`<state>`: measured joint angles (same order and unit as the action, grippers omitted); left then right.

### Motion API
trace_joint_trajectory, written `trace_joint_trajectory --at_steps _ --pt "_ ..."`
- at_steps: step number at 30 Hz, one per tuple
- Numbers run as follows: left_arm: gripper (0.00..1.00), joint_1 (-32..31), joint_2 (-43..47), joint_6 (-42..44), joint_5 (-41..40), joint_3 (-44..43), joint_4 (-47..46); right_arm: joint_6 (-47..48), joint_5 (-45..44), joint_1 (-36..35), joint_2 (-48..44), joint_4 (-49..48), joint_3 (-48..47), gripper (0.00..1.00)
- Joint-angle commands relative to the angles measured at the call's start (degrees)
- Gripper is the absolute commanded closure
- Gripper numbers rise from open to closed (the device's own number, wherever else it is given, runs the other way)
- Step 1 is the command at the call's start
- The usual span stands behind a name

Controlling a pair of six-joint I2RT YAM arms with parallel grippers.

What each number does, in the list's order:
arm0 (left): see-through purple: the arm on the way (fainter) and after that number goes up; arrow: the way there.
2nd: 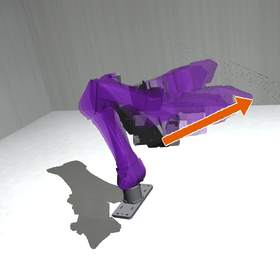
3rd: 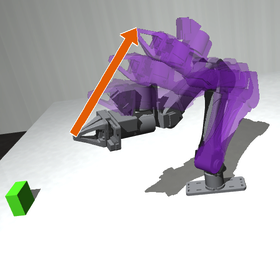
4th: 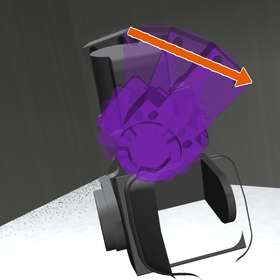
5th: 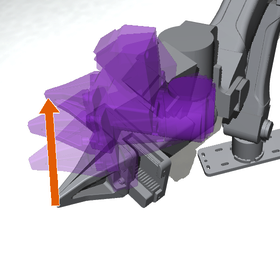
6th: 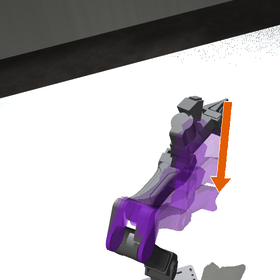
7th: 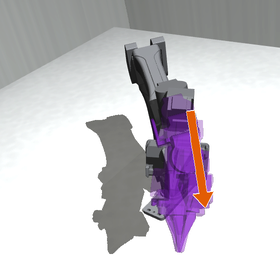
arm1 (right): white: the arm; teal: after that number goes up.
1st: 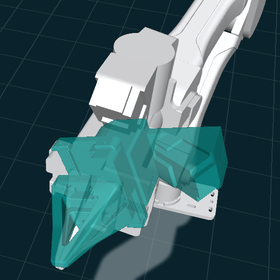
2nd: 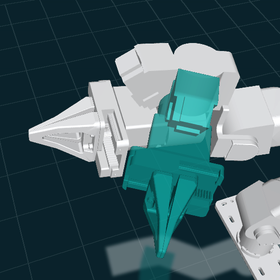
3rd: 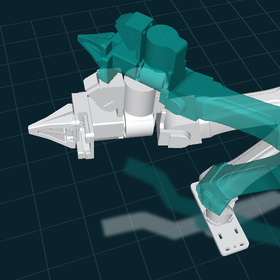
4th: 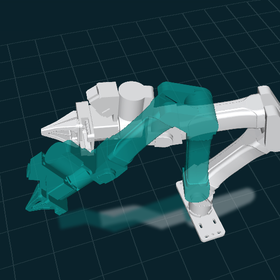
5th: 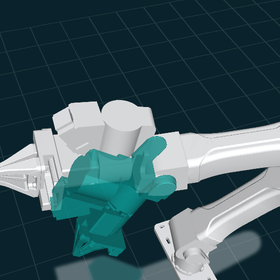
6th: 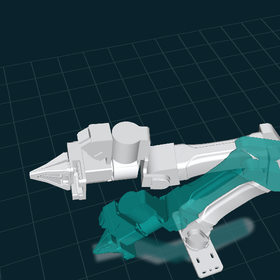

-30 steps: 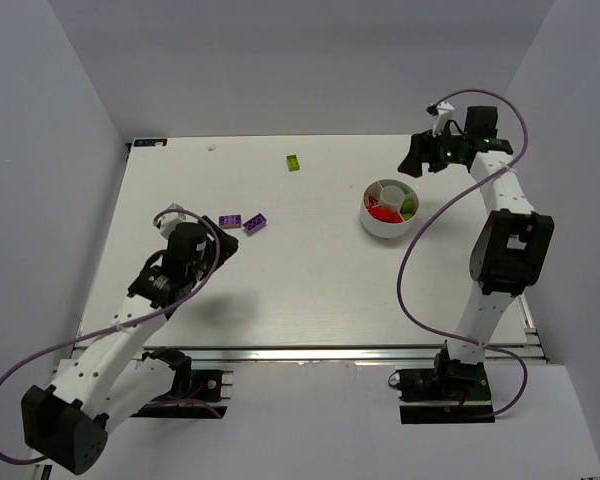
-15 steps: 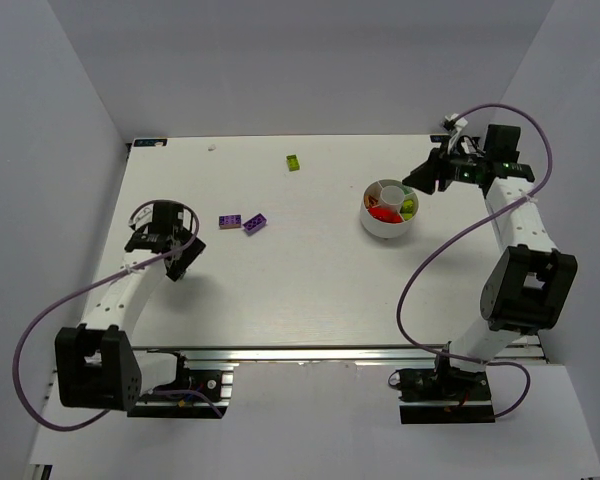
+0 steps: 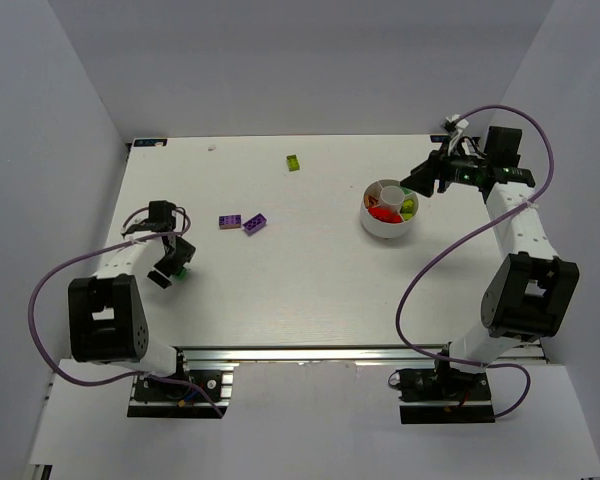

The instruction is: Sort the legos into containers by color

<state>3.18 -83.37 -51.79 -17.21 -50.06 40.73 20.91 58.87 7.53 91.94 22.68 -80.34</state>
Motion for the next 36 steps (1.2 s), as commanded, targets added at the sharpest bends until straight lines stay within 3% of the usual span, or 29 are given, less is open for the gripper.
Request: trace_joint_trajectory --at_steps 1,14,21,22,25,27,30,34,36 --pt "0.17 0.2 -1.5 1.4 -1.2 -1.1 -2.6 -1.9 2.0 0.1 -1.2 -2.1 0.3 0.36" --pt "0.31 1.6 -6.4 3.7 -3.4 -1.8 -7.0 -2.4 2.5 0.0 -2.9 -1.5 -0.1 0.36" --pt "0.5 1.7 -4.6 3.7 -2.7 -0.9 -8.5 -2.5 3.5 0.0 -4.4 -0.8 1.8 0.38" --pt "0.58 1.7 -4.1 3.8 -2.4 -0.9 -8.6 -1.9 3.8 -0.1 -4.7 0.1 1.9 0.39" --pt "0.72 1.6 -0.4 4.4 2.3 0.0 -10.6 3.1 4.7 -2.0 -5.2 4.4 1.0 0.41" --pt "0.82 0.6 3.9 4.4 8.1 0.8 -13.4 7.4 5.2 -5.3 -4.3 13.1 -0.5 0.42" --pt "0.92 -4.7 10.4 2.7 15.2 2.3 -18.7 11.0 1.9 -13.1 -3.4 21.0 -1.5 0.44" --pt "1.0 -12.8 17.1 0.3 27.9 6.8 -33.1 4.4 1.2 -20.3 -4.3 16.9 2.2 0.44" --pt "1.0 -16.2 19.6 0.7 33.2 11.9 -46.1 -4.0 3.5 -20.7 -2.9 14.1 0.9 0.42"
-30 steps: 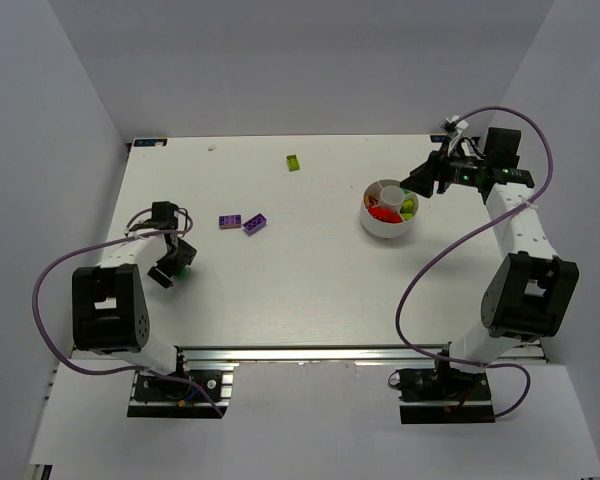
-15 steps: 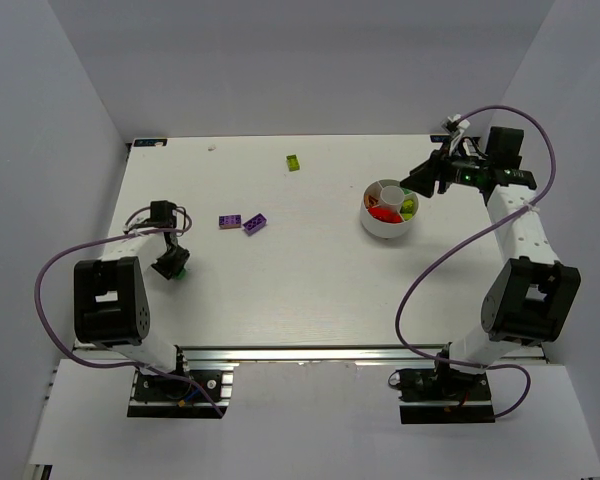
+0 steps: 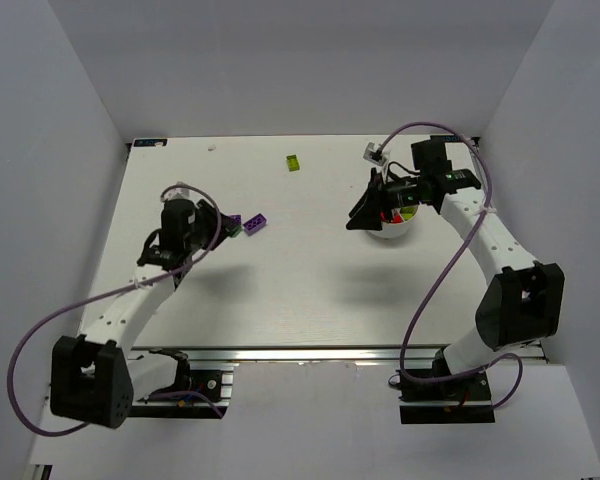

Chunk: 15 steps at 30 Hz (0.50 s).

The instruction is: Sort the legos into containers by color

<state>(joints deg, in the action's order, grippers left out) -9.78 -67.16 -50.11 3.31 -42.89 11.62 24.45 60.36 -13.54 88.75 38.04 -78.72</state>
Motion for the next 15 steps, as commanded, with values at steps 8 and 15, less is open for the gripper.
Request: trace_joint_trajectory --at_steps 8,15 --pt "0.98 -10.7 16.0 12.0 24.1 17.8 -40.8 -29.0 6.5 -1.8 6.3 -5.2 -8.9 0.42" --pt "0.96 -19.1 19.1 27.7 18.0 19.0 -38.2 -41.4 -3.0 -8.4 5.1 -8.1 -6.9 0.43"
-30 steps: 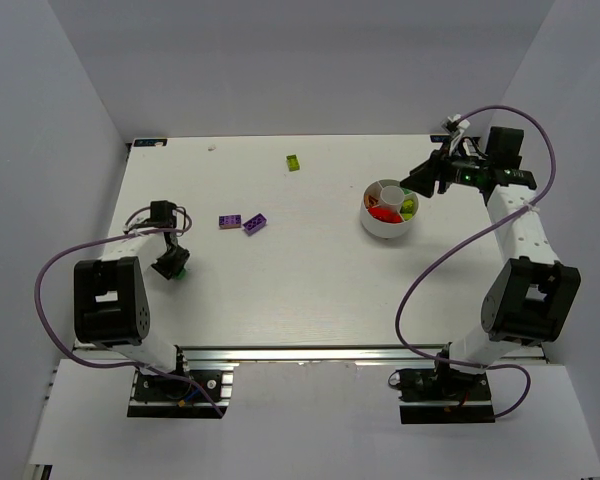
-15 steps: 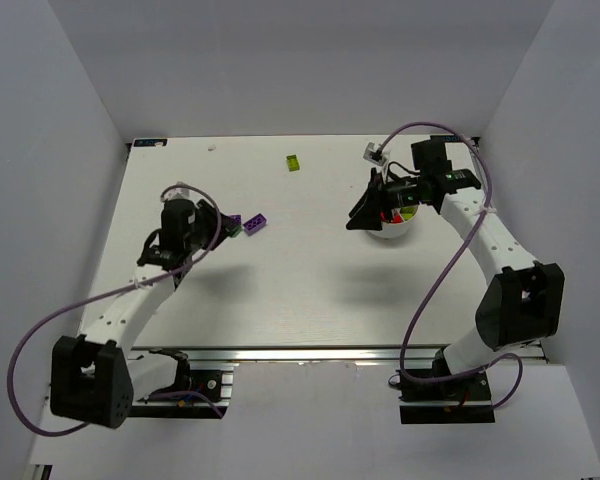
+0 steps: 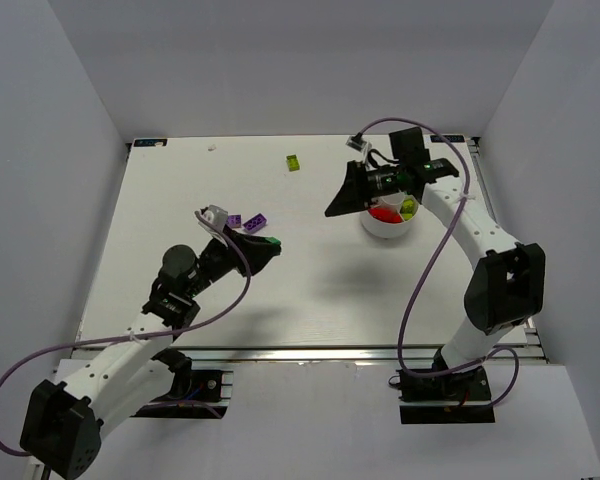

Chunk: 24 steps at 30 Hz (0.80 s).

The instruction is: Sort the legos into containers by color

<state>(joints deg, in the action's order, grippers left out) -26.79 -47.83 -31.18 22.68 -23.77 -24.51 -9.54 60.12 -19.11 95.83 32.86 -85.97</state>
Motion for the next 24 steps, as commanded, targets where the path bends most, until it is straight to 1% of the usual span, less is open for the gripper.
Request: trace_joint_trajectory --at_steps 1,3,4,5,6,7,9,12,14,17,24 --pt "0.96 -3.3 -1.1 10.2 -0.7 -1.1 -1.2 -8.2 -3.5 -3.7 -2.1 -3.2 0.7 0.42" --pt "0.96 -4.9 -3.9 12.2 0.0 -2.7 0.8 -9.1 -3.8 -5.7 -2.2 -4.5 0.9 0.42" --pt "0.96 -5.9 -4.8 15.2 -0.4 -3.6 2.3 -9.8 -3.9 -5.9 -2.1 -4.7 0.9 0.42" --pt "0.97 -8.2 -5.5 16.8 -1.2 -5.6 5.6 -10.1 -3.8 -6.5 -2.1 -5.0 0.8 0.42" --pt "0.97 -9.3 -6.8 20.2 -3.4 -6.5 7.4 -10.1 -3.6 -6.6 -2.1 -5.0 0.8 0.41" --pt "0.97 -11.4 -7.4 21.8 -4.7 -8.2 10.6 -10.1 -3.6 -7.0 -2.1 -4.8 0.8 0.41" --pt "0.98 -13.8 -8.5 25.5 -8.4 -9.5 13.7 -9.4 -4.6 -8.3 -2.8 -3.6 1.2 0.41" --pt "0.98 -15.7 -9.7 29.0 -11.9 -11.8 15.5 -7.2 -9.0 -11.1 -4.5 -2.9 3.1 0.4" --pt "0.98 -16.2 -10.3 29.9 -12.8 -13.2 15.8 -6.4 -13.4 -12.3 -5.2 -3.3 4.8 0.4" --pt "0.98 -17.0 -11.1 31.0 -13.4 -15.0 16.3 -5.8 -15.8 -13.1 -5.2 -3.6 5.7 0.4" --pt "0.98 -17.7 -13.2 31.1 -13.0 -15.7 16.4 -3.7 -15.4 -14.5 -5.0 -1.7 5.7 0.4"
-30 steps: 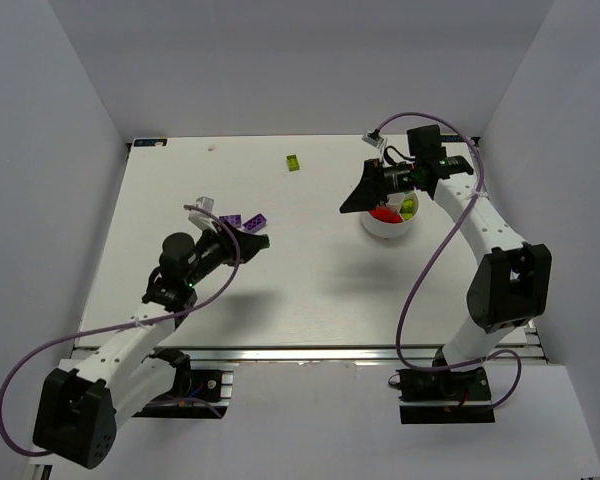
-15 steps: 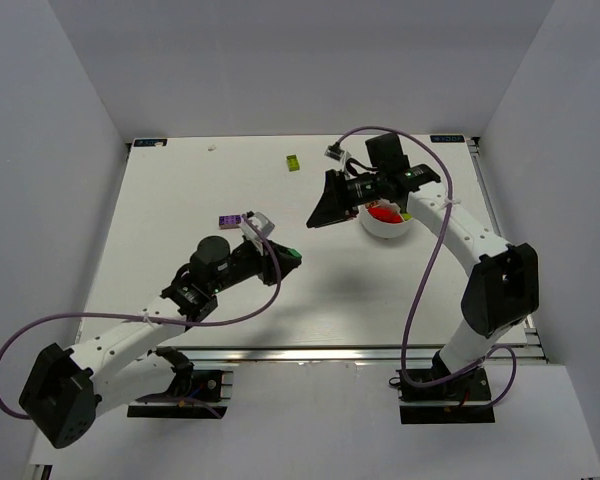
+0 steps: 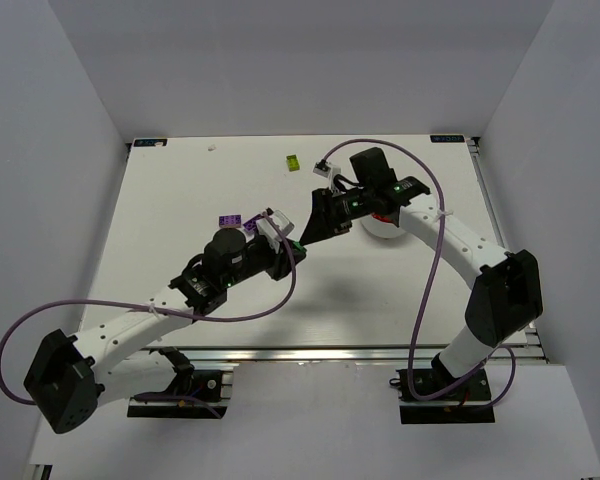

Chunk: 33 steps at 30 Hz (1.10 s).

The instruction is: Sort the legos into containers by color

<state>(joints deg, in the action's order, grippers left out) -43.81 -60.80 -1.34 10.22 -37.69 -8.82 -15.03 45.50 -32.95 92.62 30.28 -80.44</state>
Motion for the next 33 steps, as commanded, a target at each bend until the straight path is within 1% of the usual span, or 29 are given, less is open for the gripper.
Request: trace_joint_trajectory --at_steps 1,9,13,15,16,17,18,24,25,26,28,29,31,32,33 --pt "0.98 -0.7 -0.3 1.3 -0.6 -1.8 0.6 1.8 -0.8 -0.8 -1.7 0.7 0.3 0.4" --pt "0.98 -1.8 -1.4 1.0 -1.3 -2.6 0.0 2.5 -0.8 -3.3 -1.0 1.1 -0.4 0.41" --pt "0.98 -1.8 -1.5 1.1 -2.0 -3.4 -0.2 3.2 -2.4 -4.2 -1.2 1.4 1.5 0.42" --pt "0.98 -1.8 -1.5 1.1 -2.0 -3.5 -0.6 3.3 -2.4 -4.2 -1.1 1.4 2.0 0.44" --pt "0.98 -1.7 -1.5 1.1 -2.1 -3.8 -0.5 3.4 -2.5 -4.3 -1.0 1.4 2.0 0.46" --pt "0.98 -1.8 -1.6 1.1 -2.0 -3.9 -0.4 3.6 -2.6 -4.2 -1.0 1.4 2.0 0.51" --pt "0.98 -1.8 -1.6 1.2 -2.3 -4.0 -0.3 3.9 -2.5 -4.3 -1.0 1.6 2.0 0.52" --pt "0.98 -1.8 -1.4 2.0 -3.8 -4.6 -0.2 5.6 -3.0 -4.3 -0.8 3.4 1.9 0.57" --pt "0.98 -1.8 -1.4 2.9 -4.0 -4.8 -0.2 5.6 -2.4 -4.4 -0.8 3.5 2.0 0.59" --pt "0.98 -1.8 -1.7 3.1 -4.0 -4.9 -0.1 5.7 -2.3 -4.4 -0.7 3.4 2.0 0.64" --pt "0.96 -1.8 -2.1 3.1 -4.2 -5.4 0.1 5.7 -1.6 -4.6 -0.7 3.2 2.3 0.7" --pt "0.96 -1.8 -2.2 3.2 -4.3 -5.5 0.1 5.7 -1.4 -4.5 -0.6 3.2 2.3 0.79" --pt "0.93 -1.8 -2.4 3.1 -5.1 -5.5 0.2 5.7 -0.5 -4.6 -0.5 3.1 2.5 0.86" --pt "0.84 -1.7 -2.3 3.0 -5.9 -5.5 0.1 5.7 -0.3 -4.7 -0.6 3.1 2.5 0.94" --pt "0.79 -1.8 -2.1 3.0 -6.3 -5.5 -0.1 5.6 -0.1 -4.6 -0.7 3.0 2.6 0.98"
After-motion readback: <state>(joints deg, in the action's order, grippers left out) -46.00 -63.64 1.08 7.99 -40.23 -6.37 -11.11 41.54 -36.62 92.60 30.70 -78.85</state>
